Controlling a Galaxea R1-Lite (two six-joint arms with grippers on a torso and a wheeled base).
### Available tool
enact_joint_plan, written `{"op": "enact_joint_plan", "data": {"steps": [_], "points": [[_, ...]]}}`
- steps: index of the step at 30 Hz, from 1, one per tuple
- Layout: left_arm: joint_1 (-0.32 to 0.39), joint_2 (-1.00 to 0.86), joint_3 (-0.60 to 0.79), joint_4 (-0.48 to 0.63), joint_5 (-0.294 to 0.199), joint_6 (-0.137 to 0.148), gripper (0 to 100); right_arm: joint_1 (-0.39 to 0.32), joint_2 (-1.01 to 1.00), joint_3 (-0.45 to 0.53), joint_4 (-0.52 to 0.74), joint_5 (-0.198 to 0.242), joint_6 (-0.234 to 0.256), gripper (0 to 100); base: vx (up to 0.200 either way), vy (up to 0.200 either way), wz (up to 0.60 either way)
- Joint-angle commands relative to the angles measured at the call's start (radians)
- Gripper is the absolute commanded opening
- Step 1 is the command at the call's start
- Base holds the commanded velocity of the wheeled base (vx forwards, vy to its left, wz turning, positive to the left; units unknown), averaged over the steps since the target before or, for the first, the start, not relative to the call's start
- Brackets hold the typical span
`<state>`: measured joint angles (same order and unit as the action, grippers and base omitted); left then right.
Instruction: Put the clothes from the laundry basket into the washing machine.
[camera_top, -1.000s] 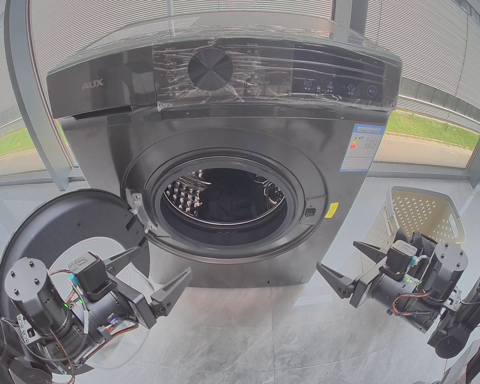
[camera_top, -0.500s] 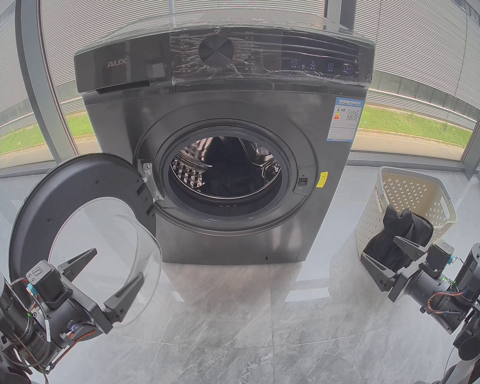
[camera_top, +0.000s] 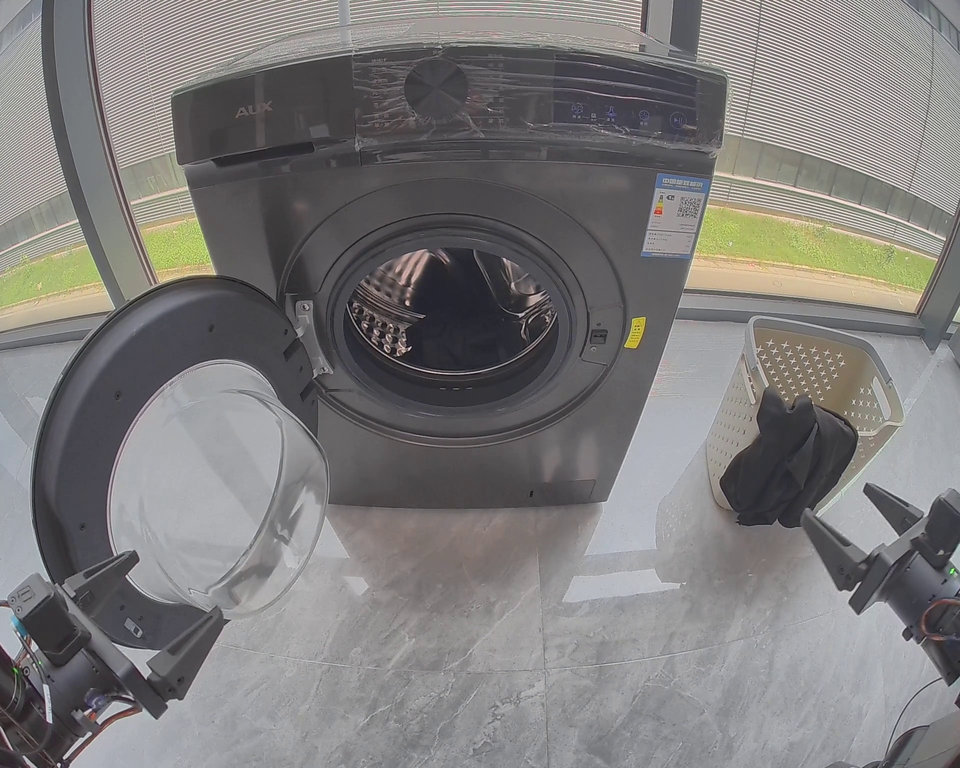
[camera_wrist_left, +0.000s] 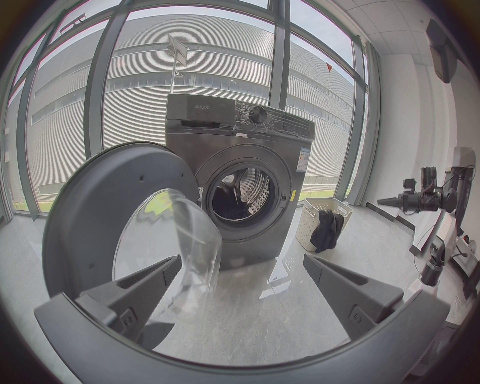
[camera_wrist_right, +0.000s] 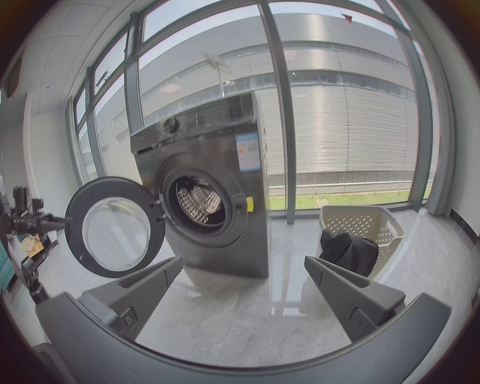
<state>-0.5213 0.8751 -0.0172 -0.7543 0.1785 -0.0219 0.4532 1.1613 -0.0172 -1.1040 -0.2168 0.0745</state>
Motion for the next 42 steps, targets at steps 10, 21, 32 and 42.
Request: {"op": "enact_joint_plan", "data": {"steps": [10, 21, 32, 42], "points": [[0.168, -0.516, 0.017, 0.432, -0.002, 0.008, 100, -0.202, -0.732, 0.017, 0.67, -0.003, -0.009, 100, 0.0, 0.0, 0.0], [0.368, -0.737, 0.017, 0.656, -0.102, 0.08, 100, -0.335, -1.069, 0.017, 0.957, 0.089, -0.05, 100, 0.0, 0.0, 0.0], [0.541, -0.84, 0.017, 0.724, -0.148, 0.137, 100, -0.429, -1.095, 0.016, 1.03, 0.054, -0.051, 100, 0.0, 0.0, 0.0], [0.524, -0.875, 0.013, 0.734, -0.18, 0.071, 100, -0.464, -1.161, -0.01, 1.113, 0.099, -0.076, 100, 0.0, 0.0, 0.0]]}}
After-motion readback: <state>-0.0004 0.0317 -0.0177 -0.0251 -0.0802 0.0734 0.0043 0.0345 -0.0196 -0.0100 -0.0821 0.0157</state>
